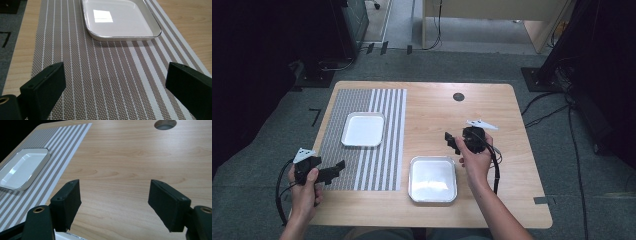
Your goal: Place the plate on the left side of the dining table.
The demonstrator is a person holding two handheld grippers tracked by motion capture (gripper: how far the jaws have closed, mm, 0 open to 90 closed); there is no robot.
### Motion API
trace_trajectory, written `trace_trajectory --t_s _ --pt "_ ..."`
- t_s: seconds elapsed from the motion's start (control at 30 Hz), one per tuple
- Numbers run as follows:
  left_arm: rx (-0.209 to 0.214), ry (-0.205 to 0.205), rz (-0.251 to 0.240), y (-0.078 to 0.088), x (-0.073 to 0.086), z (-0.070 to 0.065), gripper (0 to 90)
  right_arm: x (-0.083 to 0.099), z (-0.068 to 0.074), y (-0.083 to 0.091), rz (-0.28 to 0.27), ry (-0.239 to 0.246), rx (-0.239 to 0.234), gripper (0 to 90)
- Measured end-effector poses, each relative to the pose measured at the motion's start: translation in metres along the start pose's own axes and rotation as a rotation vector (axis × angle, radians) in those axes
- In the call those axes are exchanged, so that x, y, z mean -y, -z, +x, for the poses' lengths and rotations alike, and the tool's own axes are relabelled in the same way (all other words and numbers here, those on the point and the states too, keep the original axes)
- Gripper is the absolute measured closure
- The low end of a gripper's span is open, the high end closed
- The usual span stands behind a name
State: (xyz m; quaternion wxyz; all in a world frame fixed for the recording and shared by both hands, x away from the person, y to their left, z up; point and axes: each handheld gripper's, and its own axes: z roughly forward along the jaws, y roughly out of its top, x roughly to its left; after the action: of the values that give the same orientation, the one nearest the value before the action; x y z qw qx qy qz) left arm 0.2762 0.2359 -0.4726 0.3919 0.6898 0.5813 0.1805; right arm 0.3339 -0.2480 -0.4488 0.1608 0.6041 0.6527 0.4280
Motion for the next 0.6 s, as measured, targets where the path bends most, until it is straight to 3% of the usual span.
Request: trace_trajectory --t_s 0.23,0.43,0.6 --pt "-0.005 0.001 0.007 0.002 0.008 0.002 2.7 0.015 -0.014 0.012 0.006 0.001 0.018 26.3" --pt "0.032 0.028 -0.001 0.006 0.016 0.006 2.6 0.024 -0.029 0.023 -0.001 -0.005 0.038 26.5" --pt "0.016 0.026 -0.006 0.008 0.021 0.01 2.7 0.03 -0.039 0.031 -0.004 -0.007 0.052 26.5"
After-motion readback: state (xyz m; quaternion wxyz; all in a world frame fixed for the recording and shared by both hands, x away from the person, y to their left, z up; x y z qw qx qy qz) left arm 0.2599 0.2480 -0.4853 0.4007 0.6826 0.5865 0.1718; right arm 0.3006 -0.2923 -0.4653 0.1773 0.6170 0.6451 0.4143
